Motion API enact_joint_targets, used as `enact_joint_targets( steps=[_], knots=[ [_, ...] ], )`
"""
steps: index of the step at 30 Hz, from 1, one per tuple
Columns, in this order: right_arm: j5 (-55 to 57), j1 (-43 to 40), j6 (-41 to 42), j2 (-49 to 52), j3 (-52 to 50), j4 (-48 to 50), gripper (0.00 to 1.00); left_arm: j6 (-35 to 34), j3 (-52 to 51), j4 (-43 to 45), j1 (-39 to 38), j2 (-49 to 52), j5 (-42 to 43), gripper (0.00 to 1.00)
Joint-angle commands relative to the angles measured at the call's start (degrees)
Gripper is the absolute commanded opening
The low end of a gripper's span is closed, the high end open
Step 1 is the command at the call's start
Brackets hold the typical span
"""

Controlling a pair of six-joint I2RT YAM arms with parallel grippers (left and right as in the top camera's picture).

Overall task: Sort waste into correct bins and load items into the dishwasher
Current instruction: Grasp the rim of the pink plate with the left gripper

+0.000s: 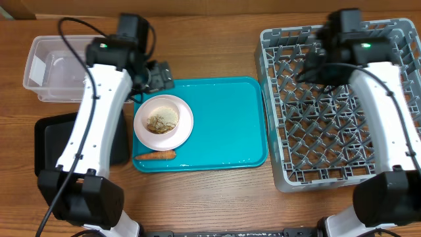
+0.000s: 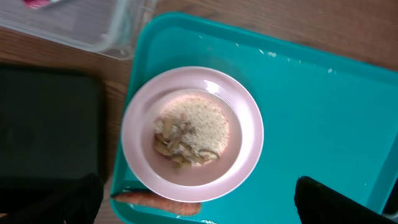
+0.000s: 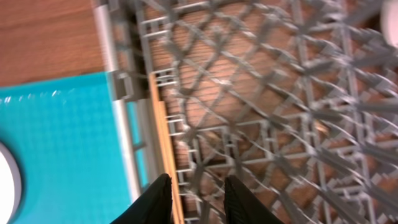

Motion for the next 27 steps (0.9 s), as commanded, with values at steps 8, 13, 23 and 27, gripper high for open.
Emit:
enact_joint_targets(
  steps=[8, 13, 23, 27],
  knots=[
    [-3.6, -7.8, 1.5, -1.1, 0.9, -2.2, 0.31, -5.4, -11.6, 5.1, -6.6, 2.5, -0.5, 1.00],
    [-3.6, -7.8, 1.5, -1.1, 0.9, -2.2, 0.31, -5.4, -14.0, 8.9, -7.6, 4.9, -0.5, 0.98],
    [-3.6, -7.8, 1.5, -1.1, 0.9, -2.6, 0.31, -5.4, -14.1, 13.4, -8.0, 12.0, 3.8, 0.81],
    [-3.6, -7.8, 1.5, -1.1, 0.9, -3.0, 0.31, -5.4, -14.1, 13.4, -8.0, 14.7, 4.4, 0.68]
  ],
)
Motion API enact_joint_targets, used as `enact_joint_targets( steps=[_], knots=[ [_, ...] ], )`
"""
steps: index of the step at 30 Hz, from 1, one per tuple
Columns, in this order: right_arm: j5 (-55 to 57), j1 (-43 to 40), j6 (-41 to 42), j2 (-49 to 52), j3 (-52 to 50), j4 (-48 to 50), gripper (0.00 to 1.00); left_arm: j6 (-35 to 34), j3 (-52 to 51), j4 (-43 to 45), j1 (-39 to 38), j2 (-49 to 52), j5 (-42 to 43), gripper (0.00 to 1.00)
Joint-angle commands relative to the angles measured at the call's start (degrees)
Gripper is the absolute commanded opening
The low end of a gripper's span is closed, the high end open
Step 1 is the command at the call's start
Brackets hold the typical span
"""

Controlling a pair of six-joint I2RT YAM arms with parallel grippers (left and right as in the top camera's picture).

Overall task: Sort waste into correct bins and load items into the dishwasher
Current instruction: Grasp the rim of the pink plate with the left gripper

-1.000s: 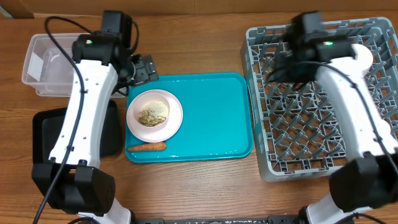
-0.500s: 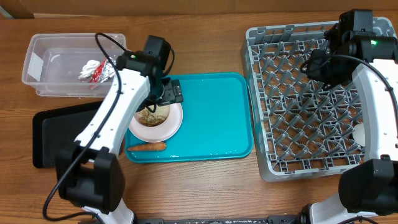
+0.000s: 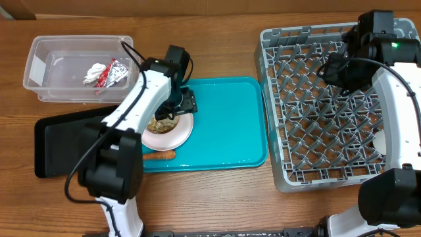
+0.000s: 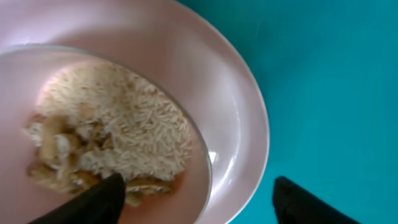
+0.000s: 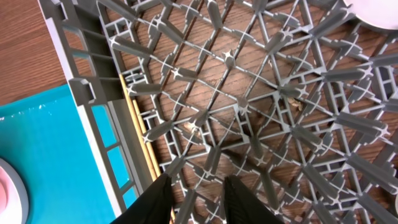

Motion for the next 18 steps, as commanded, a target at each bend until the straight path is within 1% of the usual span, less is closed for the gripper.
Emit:
enact_joint_targets(
  steps=[1, 3, 13, 15, 18],
  knots=[
    [-0.4, -0.2, 0.2, -0.9, 0.9, 0.0, 0.31, -0.8, -0.6, 0.1, -0.4, 2.7, 1.7, 0.63],
    [-0.4, -0.2, 0.2, -0.9, 0.9, -0.1, 0.31, -0.7, -0.6, 0.3, -0.4, 3.0, 1.6, 0.57],
    [-0.4, -0.2, 0.2, -0.9, 0.9, -0.2, 0.31, -0.5, -0.5, 1.3, -0.4, 3.0, 1.5, 0.55],
    [-0.4, -0.2, 0.2, -0.9, 0.9, -0.2, 0.31, 0.3, -0.2, 1.9, -0.4, 3.0, 1.5, 0.46],
    [-0.4, -0.2, 0.2, -0.9, 0.9, -0.2, 0.30, 0.4, 0.7, 1.9, -0.4, 3.0, 1.0, 0.46]
  ],
)
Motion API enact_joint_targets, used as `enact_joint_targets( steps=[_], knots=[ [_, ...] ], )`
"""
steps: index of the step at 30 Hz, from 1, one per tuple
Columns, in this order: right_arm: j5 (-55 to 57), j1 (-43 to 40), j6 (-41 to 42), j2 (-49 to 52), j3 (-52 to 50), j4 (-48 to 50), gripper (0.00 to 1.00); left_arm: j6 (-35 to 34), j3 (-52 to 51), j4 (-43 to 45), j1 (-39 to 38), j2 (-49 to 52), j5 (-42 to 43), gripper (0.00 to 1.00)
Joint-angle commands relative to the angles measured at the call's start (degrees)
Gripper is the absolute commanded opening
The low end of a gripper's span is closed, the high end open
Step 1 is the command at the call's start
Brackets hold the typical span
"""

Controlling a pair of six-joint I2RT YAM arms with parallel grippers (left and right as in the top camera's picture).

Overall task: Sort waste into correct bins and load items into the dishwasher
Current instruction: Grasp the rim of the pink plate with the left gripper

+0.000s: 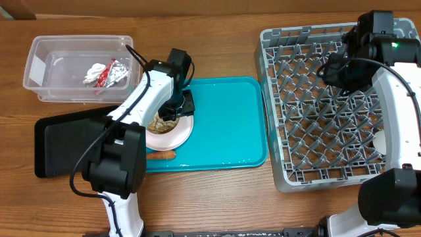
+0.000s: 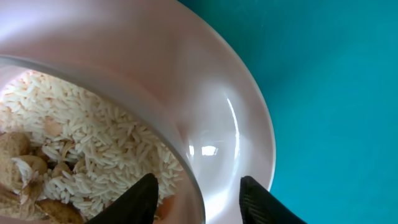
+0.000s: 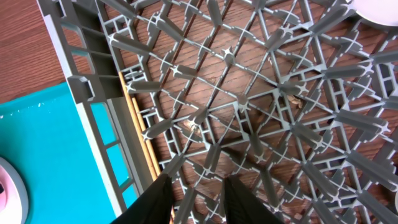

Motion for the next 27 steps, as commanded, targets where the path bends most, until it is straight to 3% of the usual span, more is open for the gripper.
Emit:
enact_joint_targets(
  steps=[1, 15, 27],
  knots=[
    [-0.4, -0.2, 0.2, -0.9, 0.9, 0.2, 0.31, 0.5, 1.4, 0.2, -0.4, 0.5, -0.2, 0.46],
    [-0.3, -0.2, 0.0, -0.9, 0.9, -0.3, 0.30, 0.5, 2.2, 2.6, -0.4, 0.5, 0.2, 0.47],
    [-0.4, -0.2, 0.0, -0.9, 0.9, -0.5, 0.31, 0.5, 2.1, 3.0, -0.5, 0.5, 1.5, 0.29]
  ],
)
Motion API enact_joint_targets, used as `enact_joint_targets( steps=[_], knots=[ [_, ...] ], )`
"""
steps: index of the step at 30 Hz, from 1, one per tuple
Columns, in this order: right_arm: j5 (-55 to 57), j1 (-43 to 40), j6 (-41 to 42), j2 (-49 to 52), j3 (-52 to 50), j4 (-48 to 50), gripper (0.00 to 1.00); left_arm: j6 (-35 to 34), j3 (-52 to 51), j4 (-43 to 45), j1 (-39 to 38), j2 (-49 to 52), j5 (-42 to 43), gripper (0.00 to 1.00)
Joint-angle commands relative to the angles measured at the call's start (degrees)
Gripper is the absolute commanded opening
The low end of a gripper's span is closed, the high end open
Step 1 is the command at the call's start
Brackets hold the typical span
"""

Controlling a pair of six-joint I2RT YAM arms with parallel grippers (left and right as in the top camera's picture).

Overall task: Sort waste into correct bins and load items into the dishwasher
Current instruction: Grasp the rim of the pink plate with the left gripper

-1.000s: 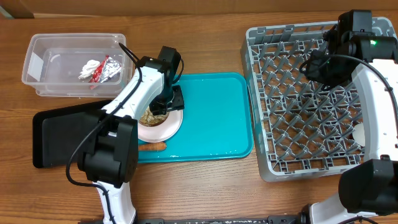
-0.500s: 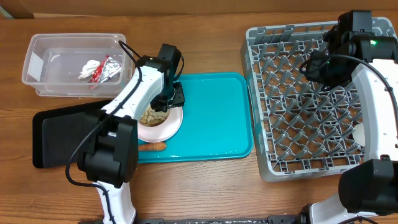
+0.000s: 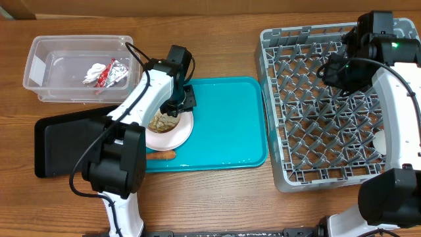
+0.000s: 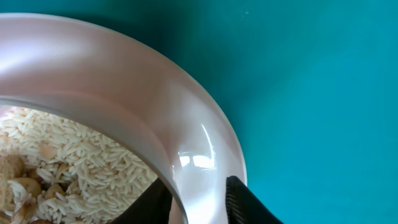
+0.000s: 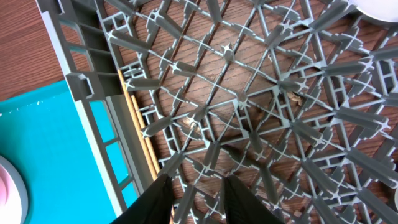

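A pink bowl (image 3: pixel 164 126) of rice and food scraps stands on the left part of the teal tray (image 3: pixel 230 131), with a carrot (image 3: pixel 158 156) lying just in front of it. My left gripper (image 3: pixel 179 105) is down at the bowl's far right rim. In the left wrist view my left gripper (image 4: pixel 198 186) is shut on the bowl's rim (image 4: pixel 124 106), one finger inside and one outside. The right gripper (image 3: pixel 334 66) hovers over the grey dish rack (image 3: pixel 270 105). In its own view the right gripper (image 5: pixel 196 186) holds nothing and its fingers stand close together.
A clear bin (image 3: pixel 39 66) with crumpled wrappers (image 3: pixel 105 72) sits at the back left. A black bin (image 3: pixel 66 141) lies left of the tray. A white plate (image 3: pixel 380 141) stands in the rack's right side. A wooden stick (image 5: pixel 140 137) lies along the rack's left wall.
The left fingers have drawn together onto the bowl's rim. The bowl sits about where it was. The right arm has not moved.
First my left gripper hung open high over the bowl, and the right gripper was over the rack's left part. Then the left gripper was down at the bowl's right rim, still wide, and the right arm stood further back. The fingers narrowed, and now pinch the rim.
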Motion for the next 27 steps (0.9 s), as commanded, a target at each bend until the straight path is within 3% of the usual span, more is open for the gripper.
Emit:
enact_joint_targets(
  steps=[1, 10, 27],
  knots=[
    [-0.3, -0.2, 0.0, -0.9, 0.9, -0.1, 0.30, 0.1, 1.4, -0.3, -0.5, 0.5, 0.8, 0.27],
    [-0.3, -0.2, 0.0, -0.9, 0.9, -0.4, 0.31, 0.1, 1.3, -2.1, -0.5, 0.5, 0.8, 0.04],
    [-0.3, -0.2, -1.5, -0.9, 0.9, -0.9, 0.30, -0.3, 10.4, -16.0, 1.3, -5.9, -3.4, 0.04]
  ],
)
